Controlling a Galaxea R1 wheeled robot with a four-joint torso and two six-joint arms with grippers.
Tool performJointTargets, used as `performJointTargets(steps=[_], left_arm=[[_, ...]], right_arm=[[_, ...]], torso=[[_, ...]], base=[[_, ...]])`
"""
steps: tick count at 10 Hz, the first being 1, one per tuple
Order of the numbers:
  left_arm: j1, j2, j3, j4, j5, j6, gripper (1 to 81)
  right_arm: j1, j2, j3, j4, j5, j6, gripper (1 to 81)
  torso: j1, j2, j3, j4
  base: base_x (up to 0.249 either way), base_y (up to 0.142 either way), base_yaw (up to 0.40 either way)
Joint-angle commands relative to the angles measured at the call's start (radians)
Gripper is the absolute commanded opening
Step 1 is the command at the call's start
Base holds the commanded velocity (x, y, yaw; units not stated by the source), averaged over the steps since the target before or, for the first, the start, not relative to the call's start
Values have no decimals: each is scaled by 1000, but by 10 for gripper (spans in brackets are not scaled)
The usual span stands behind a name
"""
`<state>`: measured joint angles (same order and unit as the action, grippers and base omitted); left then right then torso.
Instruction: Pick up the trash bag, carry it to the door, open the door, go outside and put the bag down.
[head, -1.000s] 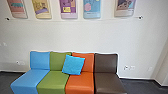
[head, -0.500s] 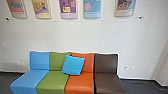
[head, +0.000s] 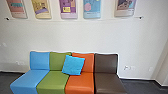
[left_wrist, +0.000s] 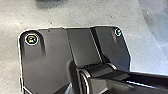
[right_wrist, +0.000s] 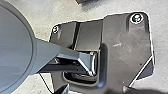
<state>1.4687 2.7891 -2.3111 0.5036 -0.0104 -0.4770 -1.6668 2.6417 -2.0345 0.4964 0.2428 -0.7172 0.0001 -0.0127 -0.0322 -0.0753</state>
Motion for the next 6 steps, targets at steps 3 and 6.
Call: performJointTargets(steps=[3, 6], left_arm=[[-57, -245, 316, -55, 29, -9, 811], [-109, -325, 351, -186, 30, -9, 811]], right_arm=[[34, -312, 419, -3, -76, 2, 811], [38, -398, 488, 1, -68, 35, 811]], torso=[[77, -120, -63, 0], [133, -214, -154, 0]], base=[[0, 0, 0], [0, 0, 0]])
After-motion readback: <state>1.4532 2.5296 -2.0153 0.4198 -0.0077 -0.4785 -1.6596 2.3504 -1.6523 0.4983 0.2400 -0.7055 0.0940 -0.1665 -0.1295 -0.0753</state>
